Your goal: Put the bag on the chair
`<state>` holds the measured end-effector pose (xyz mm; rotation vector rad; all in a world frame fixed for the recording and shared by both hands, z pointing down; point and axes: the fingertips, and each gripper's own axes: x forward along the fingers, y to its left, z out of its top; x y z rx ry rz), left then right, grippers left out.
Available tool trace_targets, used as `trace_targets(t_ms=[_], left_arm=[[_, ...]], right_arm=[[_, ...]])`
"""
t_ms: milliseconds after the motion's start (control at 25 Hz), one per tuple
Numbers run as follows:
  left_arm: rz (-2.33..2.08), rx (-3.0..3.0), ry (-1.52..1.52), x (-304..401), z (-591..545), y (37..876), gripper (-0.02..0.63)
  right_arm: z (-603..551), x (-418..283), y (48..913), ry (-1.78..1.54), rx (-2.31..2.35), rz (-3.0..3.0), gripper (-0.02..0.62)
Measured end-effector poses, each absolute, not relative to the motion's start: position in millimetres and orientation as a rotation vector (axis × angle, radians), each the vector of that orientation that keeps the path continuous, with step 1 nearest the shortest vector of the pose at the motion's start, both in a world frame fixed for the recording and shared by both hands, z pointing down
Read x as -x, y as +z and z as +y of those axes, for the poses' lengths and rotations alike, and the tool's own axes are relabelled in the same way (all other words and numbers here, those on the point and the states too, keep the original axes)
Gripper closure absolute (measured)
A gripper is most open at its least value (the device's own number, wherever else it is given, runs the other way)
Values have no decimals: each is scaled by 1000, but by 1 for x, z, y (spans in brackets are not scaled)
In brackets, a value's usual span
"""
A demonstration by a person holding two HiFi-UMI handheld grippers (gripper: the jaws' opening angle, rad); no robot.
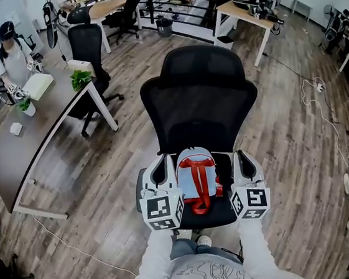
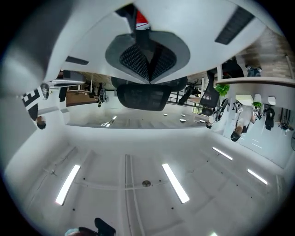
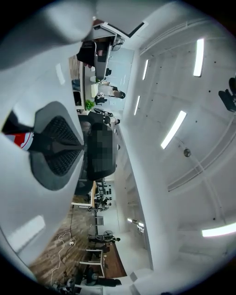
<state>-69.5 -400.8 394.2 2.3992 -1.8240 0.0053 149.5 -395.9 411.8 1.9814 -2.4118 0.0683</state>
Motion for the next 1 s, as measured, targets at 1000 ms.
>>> trace_targets(t_ms=[1000], left_arm=[[-1886,-2495,-15,59,-360,337,600]], right_arm=[[-358,-149,346,-19,-2054,-2487,572]])
